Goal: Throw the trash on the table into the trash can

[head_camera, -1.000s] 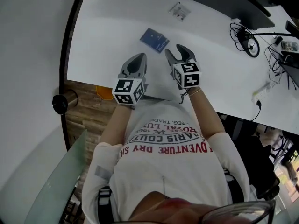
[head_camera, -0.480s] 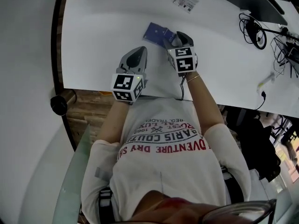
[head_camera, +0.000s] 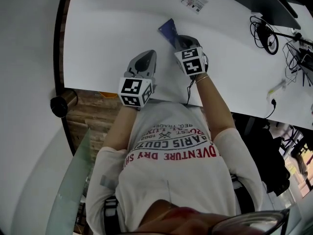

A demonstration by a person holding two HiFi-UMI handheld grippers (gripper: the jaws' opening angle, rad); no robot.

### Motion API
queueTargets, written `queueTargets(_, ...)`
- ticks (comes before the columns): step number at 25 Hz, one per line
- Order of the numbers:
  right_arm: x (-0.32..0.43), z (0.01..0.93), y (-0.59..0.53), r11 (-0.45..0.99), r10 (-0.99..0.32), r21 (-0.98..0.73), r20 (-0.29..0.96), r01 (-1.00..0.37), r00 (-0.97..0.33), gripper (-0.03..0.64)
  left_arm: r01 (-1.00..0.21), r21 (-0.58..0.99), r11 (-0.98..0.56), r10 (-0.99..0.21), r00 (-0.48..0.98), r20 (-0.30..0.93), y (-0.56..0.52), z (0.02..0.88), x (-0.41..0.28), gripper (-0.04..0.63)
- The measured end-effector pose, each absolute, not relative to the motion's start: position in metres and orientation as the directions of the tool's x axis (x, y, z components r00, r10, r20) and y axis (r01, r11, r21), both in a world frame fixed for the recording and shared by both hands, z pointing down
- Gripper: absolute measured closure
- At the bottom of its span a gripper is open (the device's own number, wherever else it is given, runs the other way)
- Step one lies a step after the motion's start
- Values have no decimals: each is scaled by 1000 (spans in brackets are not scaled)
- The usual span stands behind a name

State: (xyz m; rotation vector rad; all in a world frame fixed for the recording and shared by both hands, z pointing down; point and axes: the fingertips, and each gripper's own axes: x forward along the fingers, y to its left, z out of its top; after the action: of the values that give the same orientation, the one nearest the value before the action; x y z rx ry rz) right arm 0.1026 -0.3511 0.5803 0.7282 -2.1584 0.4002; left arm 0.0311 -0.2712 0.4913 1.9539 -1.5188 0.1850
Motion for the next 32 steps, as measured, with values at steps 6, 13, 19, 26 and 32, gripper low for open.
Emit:
queueTargets(6,109,553,-325,825,-307,-114,732,-553,-609,581,-926,375,-27,-874,205,441,-251,470,28,572)
queueTargets(13,71,510,-267,932,-171,-135,653,-337,-738,581,-908,362,208,-910,-44,413,-173,458,17,572)
queueTargets(19,1,501,-186,984,40,-162,618,-78,-785,581,-800,341,494,-838,-332,434,-66,464,-29,572)
queueTargets(26,-102,514,-50,966,257,-189,627,177,-735,581,-607,341,718,-690,-553,467,77,480,-109,572)
queueTargets(32,-186,560,61,921,377,-208,680,328,-629,581,-447,361,819,-574,-650,497,181,514,-181,572)
